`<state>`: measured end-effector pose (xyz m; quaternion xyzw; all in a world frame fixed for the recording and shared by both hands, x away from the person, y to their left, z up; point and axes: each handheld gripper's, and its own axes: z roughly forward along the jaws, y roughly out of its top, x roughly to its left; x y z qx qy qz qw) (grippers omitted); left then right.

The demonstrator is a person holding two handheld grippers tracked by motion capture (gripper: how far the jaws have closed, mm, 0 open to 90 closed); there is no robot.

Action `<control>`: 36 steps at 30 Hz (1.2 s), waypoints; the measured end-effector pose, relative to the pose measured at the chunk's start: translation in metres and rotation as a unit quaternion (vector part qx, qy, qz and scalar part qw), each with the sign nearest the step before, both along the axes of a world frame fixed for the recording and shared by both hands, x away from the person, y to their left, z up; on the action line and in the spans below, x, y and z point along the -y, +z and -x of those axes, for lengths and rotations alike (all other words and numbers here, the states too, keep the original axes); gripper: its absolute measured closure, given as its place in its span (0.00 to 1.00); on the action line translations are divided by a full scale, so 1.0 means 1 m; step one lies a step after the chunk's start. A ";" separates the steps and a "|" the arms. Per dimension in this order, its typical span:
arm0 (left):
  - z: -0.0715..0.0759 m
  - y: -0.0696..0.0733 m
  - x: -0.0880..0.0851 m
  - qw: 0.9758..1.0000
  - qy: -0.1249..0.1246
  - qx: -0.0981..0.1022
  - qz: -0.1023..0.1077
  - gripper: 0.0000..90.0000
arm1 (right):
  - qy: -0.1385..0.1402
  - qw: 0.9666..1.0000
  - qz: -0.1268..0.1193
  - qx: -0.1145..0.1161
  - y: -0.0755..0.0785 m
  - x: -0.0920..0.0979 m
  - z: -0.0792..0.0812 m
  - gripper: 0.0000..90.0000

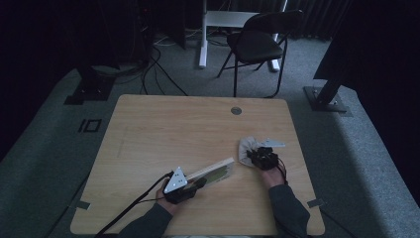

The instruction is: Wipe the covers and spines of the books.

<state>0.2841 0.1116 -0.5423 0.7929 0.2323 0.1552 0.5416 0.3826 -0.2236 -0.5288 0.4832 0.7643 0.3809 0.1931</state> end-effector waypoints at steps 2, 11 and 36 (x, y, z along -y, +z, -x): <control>0.000 0.000 0.000 1.000 0.000 0.000 0.000 0.78 | 0.000 1.000 -0.002 0.002 0.002 0.000 0.001 0.90; 0.000 0.000 0.000 1.000 0.000 0.000 0.000 0.78 | 0.007 1.000 -0.005 0.013 0.010 0.001 0.007 0.90; 0.000 0.000 0.000 1.000 -0.001 0.000 0.001 0.79 | 0.044 0.997 -0.009 0.064 0.050 -0.009 0.031 0.90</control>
